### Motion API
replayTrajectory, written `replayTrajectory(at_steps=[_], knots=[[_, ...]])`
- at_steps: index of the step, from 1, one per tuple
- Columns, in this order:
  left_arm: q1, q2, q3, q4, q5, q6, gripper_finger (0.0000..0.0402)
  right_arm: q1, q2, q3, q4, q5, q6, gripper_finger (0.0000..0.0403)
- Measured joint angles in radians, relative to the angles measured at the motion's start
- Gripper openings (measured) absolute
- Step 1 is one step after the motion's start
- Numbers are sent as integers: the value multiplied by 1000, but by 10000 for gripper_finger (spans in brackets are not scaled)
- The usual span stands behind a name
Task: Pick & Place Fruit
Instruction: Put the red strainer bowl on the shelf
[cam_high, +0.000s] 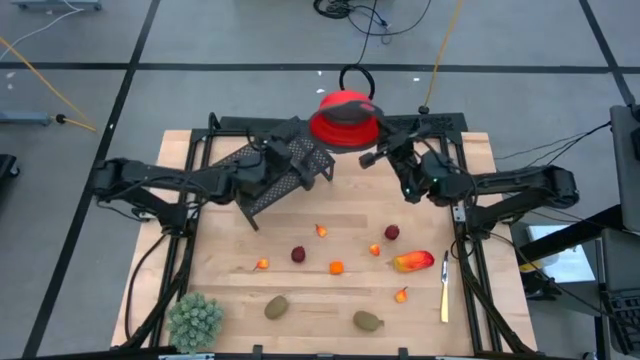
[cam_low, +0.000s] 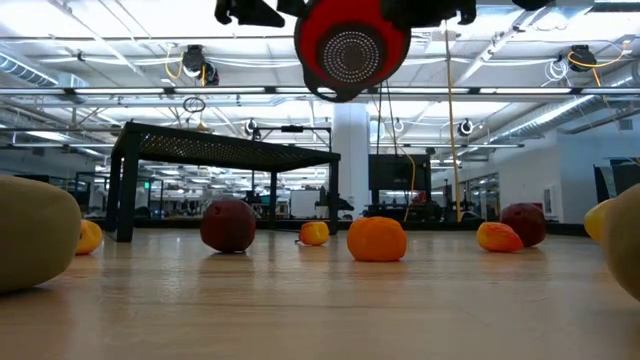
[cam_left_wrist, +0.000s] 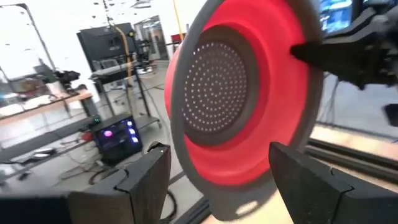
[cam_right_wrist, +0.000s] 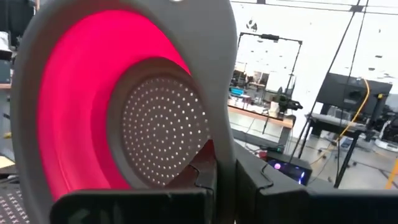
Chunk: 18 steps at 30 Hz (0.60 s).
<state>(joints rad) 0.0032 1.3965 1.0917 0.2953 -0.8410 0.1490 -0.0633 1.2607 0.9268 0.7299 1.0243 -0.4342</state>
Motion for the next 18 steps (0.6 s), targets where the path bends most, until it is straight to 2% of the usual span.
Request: replayTrajectory(at_steps=[6,13,18], knots=[[20,28,17,-3,-23,48,271,16,1,0,6,-2,-9,10],[54,27,17,1,-75,-17,271,26,1,0,10,-3,-20,10],[71,27,17,0,-50,-39,271,33,1,0,12,-7,-1,10]])
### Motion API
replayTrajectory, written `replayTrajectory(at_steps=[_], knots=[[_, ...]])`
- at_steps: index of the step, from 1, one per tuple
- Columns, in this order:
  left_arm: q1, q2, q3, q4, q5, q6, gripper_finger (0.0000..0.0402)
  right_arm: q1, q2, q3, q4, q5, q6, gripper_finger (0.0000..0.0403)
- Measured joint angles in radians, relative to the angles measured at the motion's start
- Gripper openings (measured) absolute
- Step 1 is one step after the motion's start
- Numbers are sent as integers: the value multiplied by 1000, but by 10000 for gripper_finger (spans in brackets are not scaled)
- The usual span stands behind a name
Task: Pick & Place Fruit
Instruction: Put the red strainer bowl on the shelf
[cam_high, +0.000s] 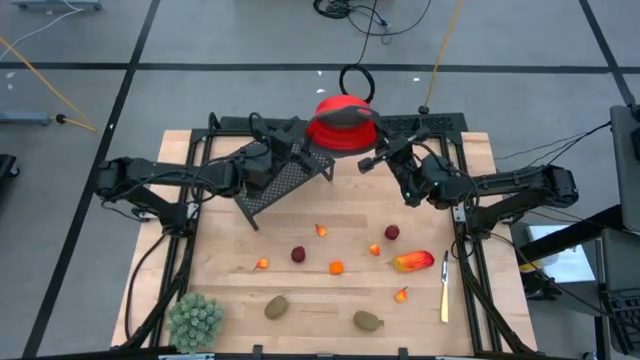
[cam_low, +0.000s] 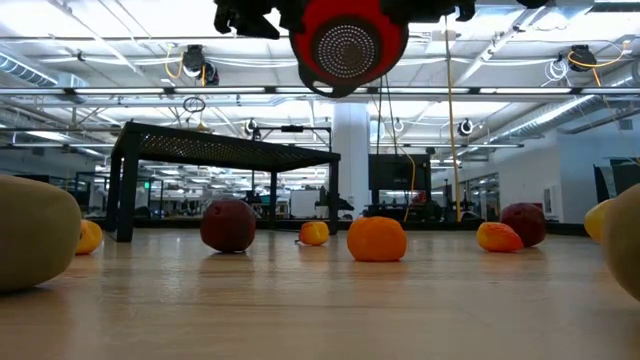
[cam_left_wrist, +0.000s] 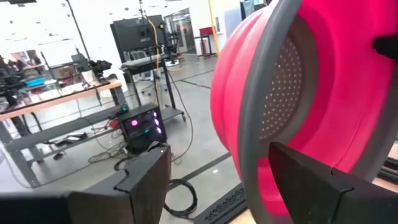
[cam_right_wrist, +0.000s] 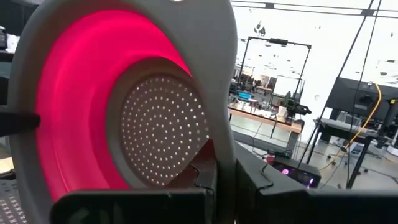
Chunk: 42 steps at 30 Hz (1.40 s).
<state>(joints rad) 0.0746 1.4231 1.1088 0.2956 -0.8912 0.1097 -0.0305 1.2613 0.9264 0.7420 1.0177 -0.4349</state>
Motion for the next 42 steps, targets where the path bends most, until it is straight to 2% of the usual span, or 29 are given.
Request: replayTrajectory(at_steps=[13,19,27,31,39,42], knots=[[10,0,0,0,4,-15,271,7,0,-1,3,-1,12,10],[11,0,0,-5,77,-15,271,12,0,-1,-1,-1,30,10],[19,0,0,-8,79,-46,265,42,0,-1,-9,-2,30,13],[19,0,0,-8,79,-56,220,55,0,-1,-14,-1,30,10],[12,0,0,-7,88,-71,81,60,0,-1,-14,-13,31,21],[8,0,0,-7,84,-71,28,59,0,-1,-23,-59,33,20]])
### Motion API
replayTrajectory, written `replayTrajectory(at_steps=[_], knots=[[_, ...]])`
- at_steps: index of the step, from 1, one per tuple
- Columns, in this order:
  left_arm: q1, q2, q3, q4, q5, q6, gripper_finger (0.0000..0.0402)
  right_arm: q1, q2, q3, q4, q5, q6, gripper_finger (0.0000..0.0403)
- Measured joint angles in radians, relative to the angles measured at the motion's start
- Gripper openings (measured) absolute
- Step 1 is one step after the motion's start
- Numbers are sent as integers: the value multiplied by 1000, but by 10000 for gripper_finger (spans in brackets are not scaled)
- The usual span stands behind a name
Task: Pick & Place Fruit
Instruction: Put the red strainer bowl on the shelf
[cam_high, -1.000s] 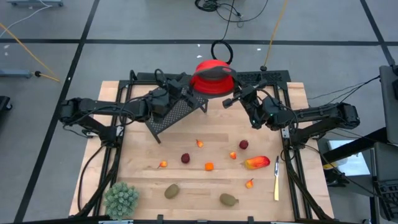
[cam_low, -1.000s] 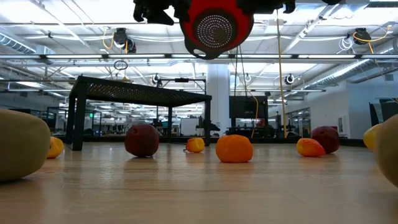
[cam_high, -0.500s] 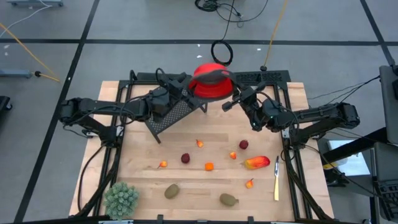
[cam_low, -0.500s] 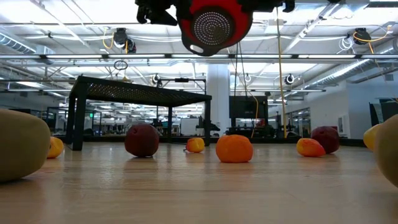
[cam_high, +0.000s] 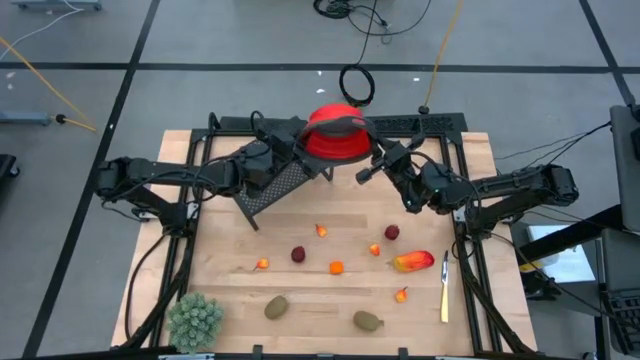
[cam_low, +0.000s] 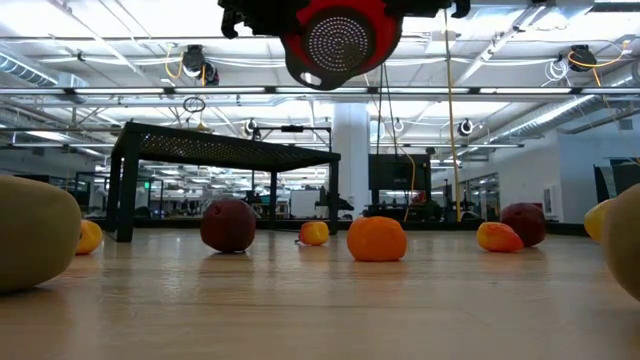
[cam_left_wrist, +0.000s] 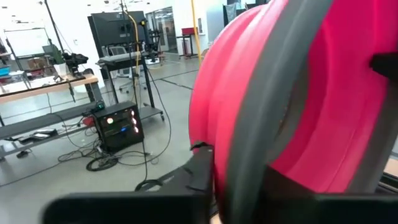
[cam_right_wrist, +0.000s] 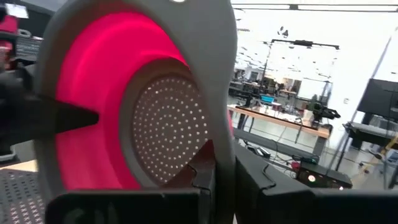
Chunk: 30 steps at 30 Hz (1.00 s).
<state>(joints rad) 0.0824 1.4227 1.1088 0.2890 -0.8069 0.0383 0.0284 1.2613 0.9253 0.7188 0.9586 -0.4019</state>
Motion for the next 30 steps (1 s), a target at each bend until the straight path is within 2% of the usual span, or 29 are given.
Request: replayTrajectory(at_steps=[2,7,15,20,30], knots=[[-5,0,0,0,-13,-6,8,-1,0,0,-3,-34,1,22],[-4,-1,-1,-4,-17,-16,9,0,-1,0,-27,-42,0,44],[-2,0,-1,-4,-8,-41,2,0,-1,0,-38,-102,-2,122],[2,0,-1,-12,-62,-42,1,0,-3,0,-52,-100,44,162],[61,0,-1,-118,-83,-138,1,0,-5,0,-59,-96,49,200]])
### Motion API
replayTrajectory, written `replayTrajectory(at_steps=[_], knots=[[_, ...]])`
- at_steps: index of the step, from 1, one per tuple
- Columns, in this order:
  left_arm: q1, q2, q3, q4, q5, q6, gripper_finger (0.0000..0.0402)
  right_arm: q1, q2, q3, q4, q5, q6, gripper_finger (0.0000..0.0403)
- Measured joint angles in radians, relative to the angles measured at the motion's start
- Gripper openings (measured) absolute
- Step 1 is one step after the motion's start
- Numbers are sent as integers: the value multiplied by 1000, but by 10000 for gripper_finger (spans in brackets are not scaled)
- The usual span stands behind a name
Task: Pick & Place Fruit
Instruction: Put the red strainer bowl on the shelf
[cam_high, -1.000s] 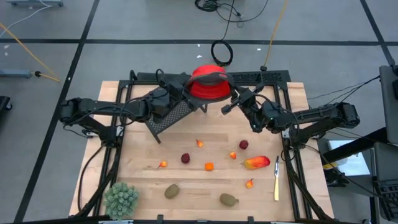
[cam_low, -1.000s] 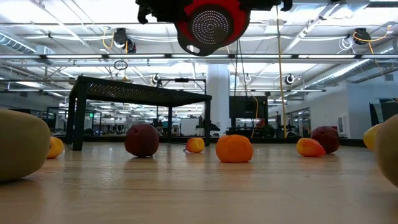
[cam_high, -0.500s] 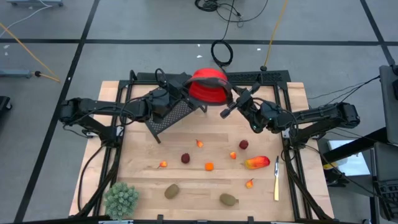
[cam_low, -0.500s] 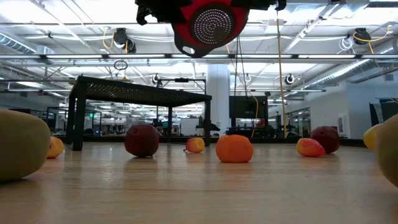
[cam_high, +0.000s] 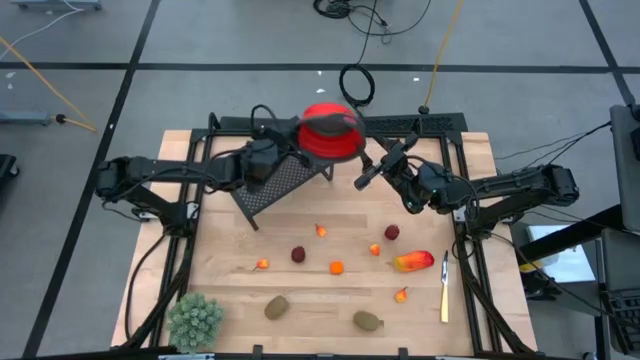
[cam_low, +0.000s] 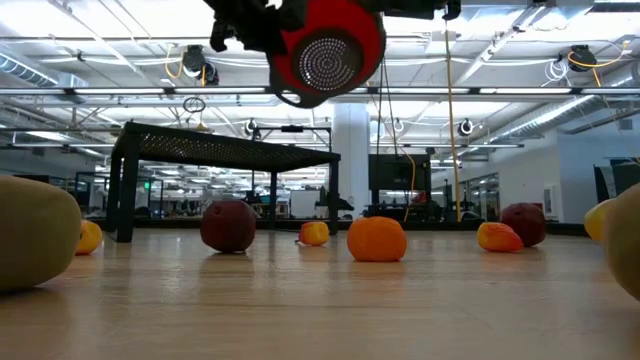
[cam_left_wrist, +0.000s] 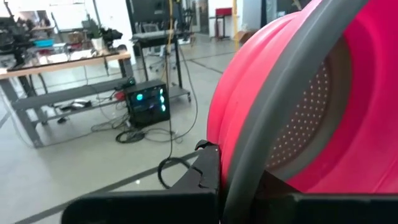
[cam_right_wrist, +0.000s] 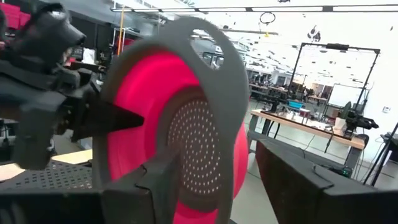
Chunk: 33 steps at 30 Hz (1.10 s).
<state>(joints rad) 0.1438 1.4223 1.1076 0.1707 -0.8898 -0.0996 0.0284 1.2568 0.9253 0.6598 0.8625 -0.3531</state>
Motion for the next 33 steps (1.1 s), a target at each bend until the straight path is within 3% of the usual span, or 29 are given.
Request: replayTrajectory(at_steps=[4,8,13,18,24,33], knots=[[27,0,0,-29,35,-37,0,0,-1,0,0,12,-6,205],[59,-2,0,-41,103,-77,0,0,-7,0,-14,107,-19,204],[111,-16,0,-137,194,-174,0,0,-25,0,-25,205,-60,198],[176,-42,25,-297,323,-300,0,0,-56,0,-26,210,-67,184],[238,-46,130,-524,475,-337,0,0,-97,0,-67,208,-42,129],[303,-45,228,-699,678,-330,0,0,-144,0,-255,148,95,15]])
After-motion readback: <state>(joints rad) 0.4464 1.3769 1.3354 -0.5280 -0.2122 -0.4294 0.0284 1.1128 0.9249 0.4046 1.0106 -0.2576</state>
